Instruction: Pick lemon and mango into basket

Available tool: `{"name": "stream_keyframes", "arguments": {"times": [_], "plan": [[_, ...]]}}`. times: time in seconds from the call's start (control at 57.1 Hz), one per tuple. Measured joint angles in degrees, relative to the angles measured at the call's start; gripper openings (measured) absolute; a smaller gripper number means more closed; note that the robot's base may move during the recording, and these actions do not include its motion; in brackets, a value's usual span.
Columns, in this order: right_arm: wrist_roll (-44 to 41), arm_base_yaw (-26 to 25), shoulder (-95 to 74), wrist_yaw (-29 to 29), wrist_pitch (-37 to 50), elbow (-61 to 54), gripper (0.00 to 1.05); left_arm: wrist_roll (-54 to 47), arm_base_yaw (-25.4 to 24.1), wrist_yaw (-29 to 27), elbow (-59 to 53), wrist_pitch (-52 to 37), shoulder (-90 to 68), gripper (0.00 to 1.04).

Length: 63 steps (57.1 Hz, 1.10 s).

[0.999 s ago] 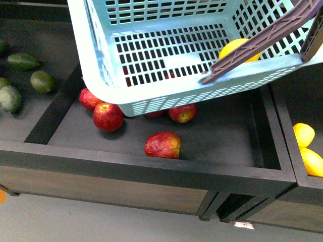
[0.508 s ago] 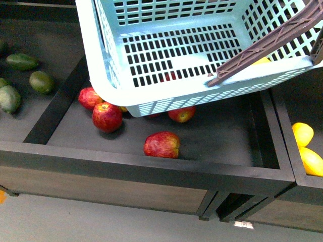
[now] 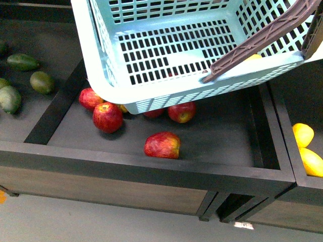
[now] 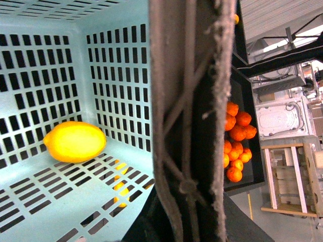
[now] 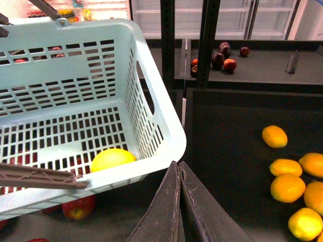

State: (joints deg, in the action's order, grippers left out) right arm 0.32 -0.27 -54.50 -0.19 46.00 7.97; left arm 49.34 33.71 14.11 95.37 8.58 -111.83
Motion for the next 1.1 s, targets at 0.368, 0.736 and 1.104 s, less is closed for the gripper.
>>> {"name": "stream_keyframes", "arguments": {"times": [0.368, 0.736, 1.104], "plan": [[0.00, 0.02, 11.10, 0.04, -4.26, -6.40, 0.02, 0.02, -0.02, 0.24, 0.00, 0.00, -0.02, 0.06], [-0.11, 0.07, 12.57, 0.20, -5.07, -6.91, 0.66, -0.02, -0.02, 0.24, 0.00, 0.00, -0.02, 0.06], [-0.11, 0.07, 12.57, 0.37, -5.09, -6.91, 0.96, 0.39, 0.85, 0.83, 0.00, 0.00, -0.02, 0.06]]}}
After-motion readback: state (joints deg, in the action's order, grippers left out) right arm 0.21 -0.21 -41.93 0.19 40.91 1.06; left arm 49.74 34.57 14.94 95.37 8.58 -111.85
